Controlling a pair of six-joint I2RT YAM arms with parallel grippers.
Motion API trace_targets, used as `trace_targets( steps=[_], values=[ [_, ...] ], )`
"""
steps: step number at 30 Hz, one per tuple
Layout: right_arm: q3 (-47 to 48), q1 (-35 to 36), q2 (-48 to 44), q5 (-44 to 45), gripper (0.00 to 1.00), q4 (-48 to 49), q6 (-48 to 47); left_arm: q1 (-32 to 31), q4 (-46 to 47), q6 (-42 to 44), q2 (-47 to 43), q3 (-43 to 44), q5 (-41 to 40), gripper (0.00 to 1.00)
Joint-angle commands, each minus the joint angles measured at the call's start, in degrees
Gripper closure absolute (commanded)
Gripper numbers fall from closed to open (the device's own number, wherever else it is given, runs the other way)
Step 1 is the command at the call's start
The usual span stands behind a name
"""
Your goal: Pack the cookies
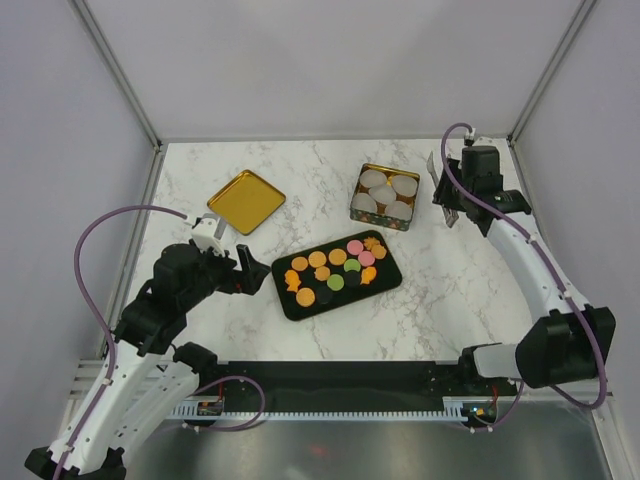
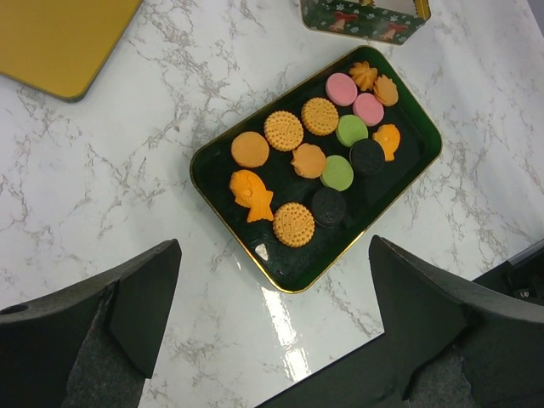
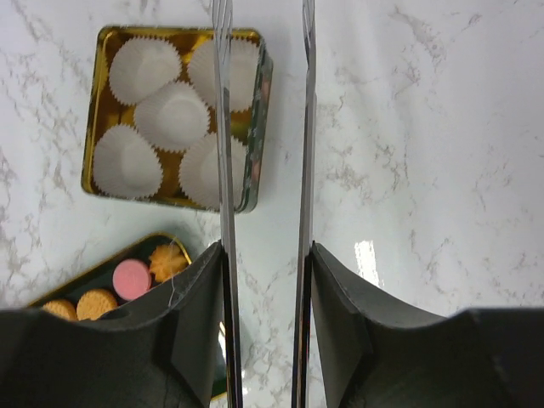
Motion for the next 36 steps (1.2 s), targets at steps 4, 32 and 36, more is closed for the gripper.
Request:
trace_targets(
  steps=[4, 32, 36],
  values=[
    [-4.34, 5.70, -10.72, -2.23, 0.52, -6.46, -0.59, -0.17, 1.29, -1.12, 0.20, -0.07, -1.32, 0.00],
    [-11.11, 49.75, -15.31, 13.14, 0.52, -17.81, 9.87, -0.25, 1.20, -1.30, 2.49, -0.07, -0.97, 0.00],
    [-10.85, 50.19, -14.96, 13.06, 0.50, -18.86, 9.17, -0.25, 1.29, -1.30, 2.40, -0.07, -0.89, 0.00]
  ],
)
